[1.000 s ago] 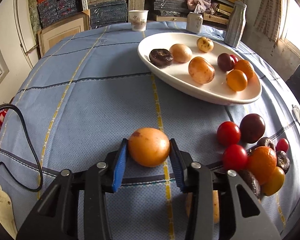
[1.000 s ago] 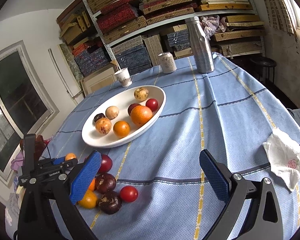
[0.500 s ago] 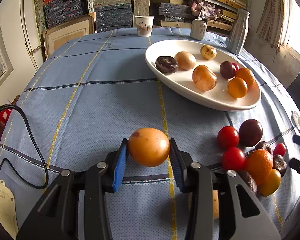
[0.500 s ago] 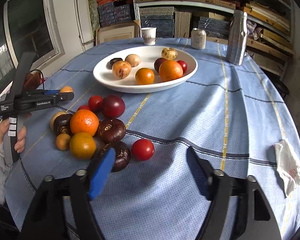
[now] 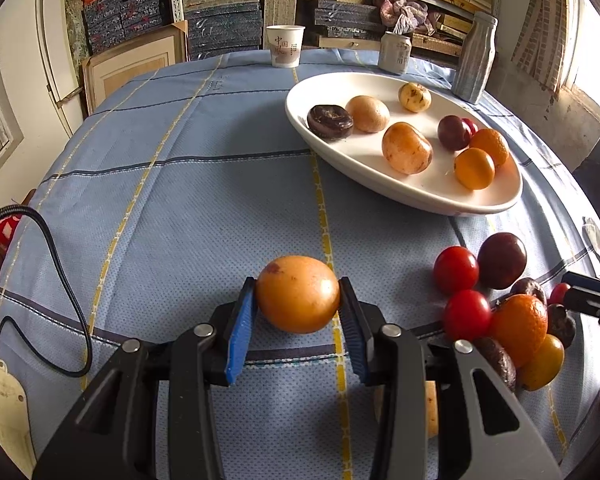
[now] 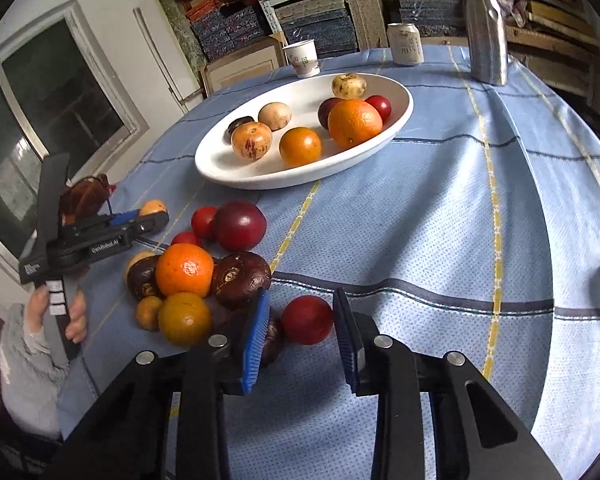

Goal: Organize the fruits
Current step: 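Hold the orange in the left tool while the right tool grasps a red plum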

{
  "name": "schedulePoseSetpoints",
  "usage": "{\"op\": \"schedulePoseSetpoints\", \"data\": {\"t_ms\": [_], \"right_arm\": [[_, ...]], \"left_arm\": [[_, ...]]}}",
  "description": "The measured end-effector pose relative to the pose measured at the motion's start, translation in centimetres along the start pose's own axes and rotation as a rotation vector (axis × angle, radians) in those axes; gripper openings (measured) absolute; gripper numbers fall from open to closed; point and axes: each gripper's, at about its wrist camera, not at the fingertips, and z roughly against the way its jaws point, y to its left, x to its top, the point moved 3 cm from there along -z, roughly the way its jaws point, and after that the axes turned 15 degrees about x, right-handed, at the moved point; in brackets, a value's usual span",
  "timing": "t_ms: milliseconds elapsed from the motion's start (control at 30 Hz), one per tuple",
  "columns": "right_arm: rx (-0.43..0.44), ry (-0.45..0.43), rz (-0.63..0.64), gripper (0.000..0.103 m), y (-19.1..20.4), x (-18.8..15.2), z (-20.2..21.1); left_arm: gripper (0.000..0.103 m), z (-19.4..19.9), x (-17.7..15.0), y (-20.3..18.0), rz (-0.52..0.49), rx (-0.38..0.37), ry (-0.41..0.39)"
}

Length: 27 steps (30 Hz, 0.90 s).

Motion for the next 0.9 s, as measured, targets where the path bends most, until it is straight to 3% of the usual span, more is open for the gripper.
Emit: {"op": "schedulePoseSetpoints", "data": {"t_ms": [100, 300, 467, 600, 900], "right_arm": [[-0.007, -0.043, -0.036, 0.031, -0.8, 0.2, 0.9], [-0.027, 0.016, 0.015, 0.03, 0.1, -0.2, -0.4], [0.023, 0.055, -0.02, 0.026, -0.4, -0.7, -1.0], [-0.021, 0.077, 0.03, 0.026, 0.6, -0.9, -1.2], [-0.033, -0.008, 0.028, 0.025, 0.6, -0.5, 0.6]], "left_arm": [[0.04, -0.1, 0.0, 0.0, -0.001, 0.001, 0.003], [0.04, -0.2, 0.0, 0.0, -0.003, 0.002, 0.006], [0.04, -0.2, -0.2, -0.1, -0.01, -0.002, 0.008], [0.04, -0.2, -0.2, -0.4, -0.021, -0.006, 0.009], [0.04, 0.8, 0.3, 0.3, 0.015, -0.016, -0.017]]}}
